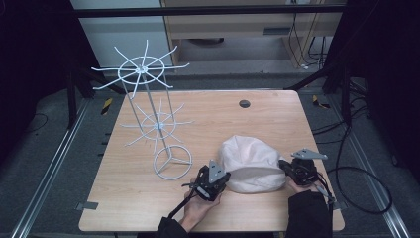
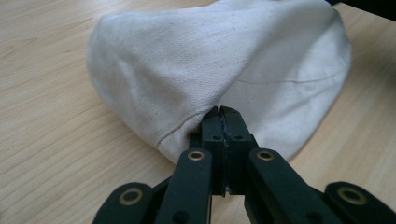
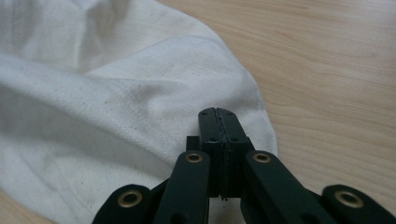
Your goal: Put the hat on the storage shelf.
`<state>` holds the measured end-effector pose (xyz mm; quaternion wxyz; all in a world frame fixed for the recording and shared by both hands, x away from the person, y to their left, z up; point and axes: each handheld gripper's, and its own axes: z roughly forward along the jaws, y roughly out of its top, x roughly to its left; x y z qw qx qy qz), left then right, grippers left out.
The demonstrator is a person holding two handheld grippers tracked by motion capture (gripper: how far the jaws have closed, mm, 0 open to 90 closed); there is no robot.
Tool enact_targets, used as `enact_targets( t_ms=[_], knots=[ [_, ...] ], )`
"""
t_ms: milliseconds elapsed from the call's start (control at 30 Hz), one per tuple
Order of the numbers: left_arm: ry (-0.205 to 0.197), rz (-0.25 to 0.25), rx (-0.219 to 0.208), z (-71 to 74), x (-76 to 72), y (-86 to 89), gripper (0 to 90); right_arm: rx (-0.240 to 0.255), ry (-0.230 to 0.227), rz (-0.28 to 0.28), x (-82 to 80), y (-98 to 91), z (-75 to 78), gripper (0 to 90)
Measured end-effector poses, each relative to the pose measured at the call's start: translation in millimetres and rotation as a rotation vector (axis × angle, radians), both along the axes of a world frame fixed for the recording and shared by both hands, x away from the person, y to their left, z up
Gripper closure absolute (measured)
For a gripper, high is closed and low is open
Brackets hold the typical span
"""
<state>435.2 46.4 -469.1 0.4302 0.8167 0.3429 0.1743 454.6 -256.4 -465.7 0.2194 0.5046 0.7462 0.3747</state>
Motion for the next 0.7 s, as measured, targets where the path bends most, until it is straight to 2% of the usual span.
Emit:
enact_targets(
  t_ms=[100, 200, 700],
  knots=[
    [0.025, 0.014, -0.027, -2.7, 9.6, 1.1, 89.6, 0.006, -0.002, 0.008, -7.6, -0.6, -0.4, 90.0],
    [0.037, 0.029, -0.034, -4.8, 18.6, 1.7, 89.6, 0.023, -0.001, 0.019, -16.0, -0.5, -0.9, 90.0],
    [0.050, 0.057, -0.003, -0.2, 45.7, -10.5, 89.5, 0.042, 0.007, 0.086, -39.6, 8.8, -2.2, 90.0]
  ],
)
